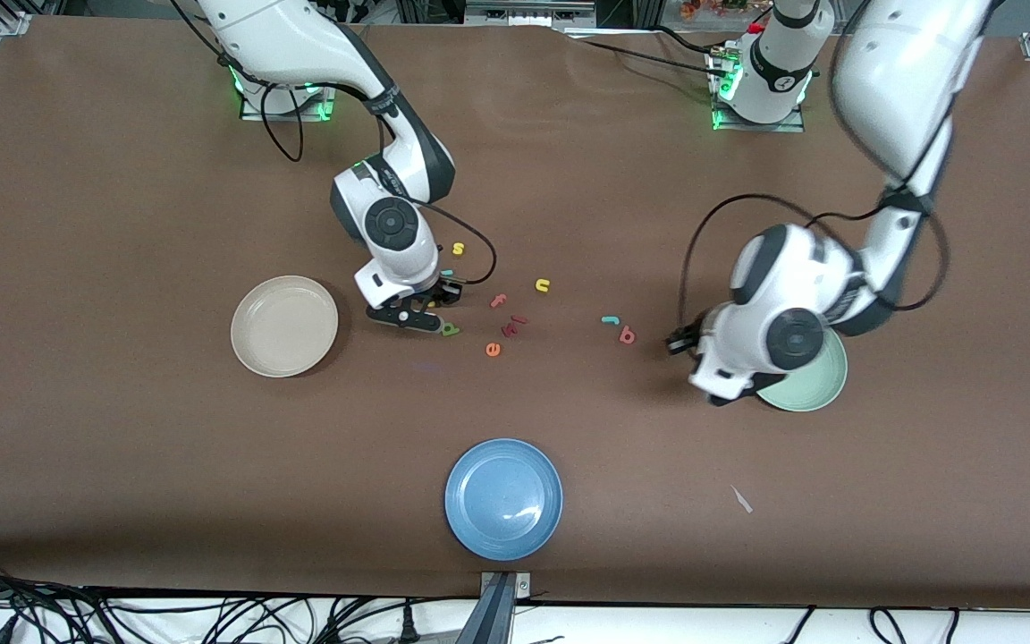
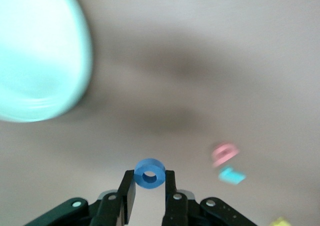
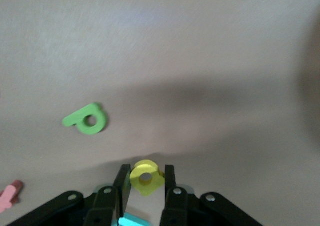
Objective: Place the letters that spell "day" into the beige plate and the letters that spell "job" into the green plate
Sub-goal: 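Drop the blue o on the green plate while the right gripper drops yellow a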
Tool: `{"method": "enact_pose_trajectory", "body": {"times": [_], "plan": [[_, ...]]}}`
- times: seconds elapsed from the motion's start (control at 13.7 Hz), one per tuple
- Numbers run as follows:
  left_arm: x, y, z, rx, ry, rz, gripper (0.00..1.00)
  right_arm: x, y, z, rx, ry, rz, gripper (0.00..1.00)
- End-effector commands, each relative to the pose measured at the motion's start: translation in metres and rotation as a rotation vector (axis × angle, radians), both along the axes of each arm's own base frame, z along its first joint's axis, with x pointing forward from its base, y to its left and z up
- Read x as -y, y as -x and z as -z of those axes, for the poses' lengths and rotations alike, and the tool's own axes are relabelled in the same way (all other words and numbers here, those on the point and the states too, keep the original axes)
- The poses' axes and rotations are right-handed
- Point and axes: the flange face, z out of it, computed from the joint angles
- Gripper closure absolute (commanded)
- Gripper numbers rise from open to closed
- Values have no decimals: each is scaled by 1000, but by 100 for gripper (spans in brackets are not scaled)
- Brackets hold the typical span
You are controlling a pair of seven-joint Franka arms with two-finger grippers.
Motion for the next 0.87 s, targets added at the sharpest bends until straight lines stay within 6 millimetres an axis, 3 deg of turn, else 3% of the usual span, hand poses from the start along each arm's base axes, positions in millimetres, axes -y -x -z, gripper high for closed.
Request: {"method": "enact_pose_trajectory", "body": {"times": [0.0, 0.15, 0.29, 0.44, 0.58, 0.66, 0.73, 0.8], "plan": [[-85, 12, -12, -112, 51, 104, 100, 50, -22, -46, -30, 28, -106, 96], [-145, 6, -5, -109, 67, 125, 100, 93, -38, -53, -64, 54, -197, 95], [-186, -5, 14, -50, 60, 154, 100, 140, -55, -46, -78, 76, -277, 95], [-200, -16, 34, 8, 55, 153, 100, 177, -65, -27, -108, 83, -291, 95], [-208, -23, 62, 52, 41, 157, 100, 194, -67, -3, -122, 89, -297, 86], [-210, -21, 72, 42, 42, 158, 93, 196, -66, 2, -125, 91, -297, 44], [-212, -19, 76, 33, 44, 156, 86, 196, -65, 2, -131, 88, -289, 19], [-216, -17, 76, 23, 45, 150, 71, 193, -65, -2, -129, 74, -283, 1]]}}
